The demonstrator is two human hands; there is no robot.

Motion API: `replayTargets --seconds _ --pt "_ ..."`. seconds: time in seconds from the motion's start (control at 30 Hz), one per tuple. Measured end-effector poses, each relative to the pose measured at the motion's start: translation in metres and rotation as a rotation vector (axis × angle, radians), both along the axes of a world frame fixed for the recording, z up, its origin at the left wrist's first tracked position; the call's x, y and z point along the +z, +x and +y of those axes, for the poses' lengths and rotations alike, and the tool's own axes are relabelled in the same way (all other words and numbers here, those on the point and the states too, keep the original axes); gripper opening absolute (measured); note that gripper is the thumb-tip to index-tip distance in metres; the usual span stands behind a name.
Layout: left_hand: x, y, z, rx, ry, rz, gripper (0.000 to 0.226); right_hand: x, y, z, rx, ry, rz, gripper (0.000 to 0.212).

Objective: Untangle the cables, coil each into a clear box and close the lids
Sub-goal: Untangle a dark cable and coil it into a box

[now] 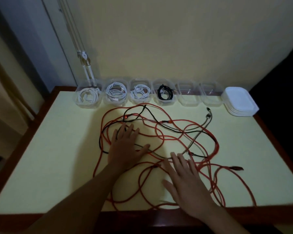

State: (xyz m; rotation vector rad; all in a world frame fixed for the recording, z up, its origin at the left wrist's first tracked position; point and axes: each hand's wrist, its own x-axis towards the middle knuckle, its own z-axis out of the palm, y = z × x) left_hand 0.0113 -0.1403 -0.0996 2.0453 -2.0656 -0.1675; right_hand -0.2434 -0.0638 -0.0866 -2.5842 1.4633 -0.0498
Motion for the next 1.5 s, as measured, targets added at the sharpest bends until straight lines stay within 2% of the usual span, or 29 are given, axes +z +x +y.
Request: replayTargets --seconds 0.17,0.27,0.43,0.5,0.57,0.6,0.8,0.93,1.03,1.17,1.33,1.5 --pt "0.006 0.000 0.019 -0.007 -0.004 0.159 0.087 -0.013 -0.001 -0.023 -0.097 -0.077 0.069 0.058" --pt "0.006 0.000 0.046 -0.038 0.014 0.154 0.079 -0.009 -0.001 -0.045 -0.132 -0.048 0.038 0.061" --pt "0.007 0.016 0.059 -0.020 0.017 0.249 0.068 -0.003 -0.010 -0.066 -0.140 -0.007 0.032 0.072" --pt "0.014 0.019 0.058 -0.016 0.016 0.258 0.050 0.001 -0.012 -0.067 -0.143 0.013 0.013 0.078" --pt "0.022 0.019 0.056 -0.012 -0.042 0.260 0.027 0.004 -0.014 -0.066 -0.142 0.054 -0.002 0.075" --pt "0.023 0.019 0.056 -0.013 -0.075 0.262 0.023 0.005 -0.015 -0.064 -0.140 0.065 -0.010 0.071" --pt "0.027 0.012 0.062 -0.063 -0.100 0.197 0.025 0.011 -0.026 -0.057 -0.147 -0.073 -0.193 0.043" --pt "0.034 0.010 0.060 -0.056 -0.158 0.193 0.010 0.030 -0.022 -0.053 -0.113 -0.026 -0.204 0.050" --pt "0.050 0.004 0.054 -0.018 -0.207 0.188 0.007 0.048 -0.008 -0.052 -0.173 0.013 -0.260 0.050" --pt "0.102 -0.016 0.039 -0.105 -0.277 0.321 0.016 0.081 0.022 -0.060 -0.141 0.072 -0.389 0.050" --pt "0.176 -0.033 0.028 -0.307 -0.439 0.327 0.012 0.140 0.048 -0.087 -0.058 -0.033 -0.375 0.028" --pt "0.227 -0.031 0.018 -0.201 -0.432 0.397 0.022 0.219 0.020 -0.109 -0.127 -0.228 -0.437 0.026"
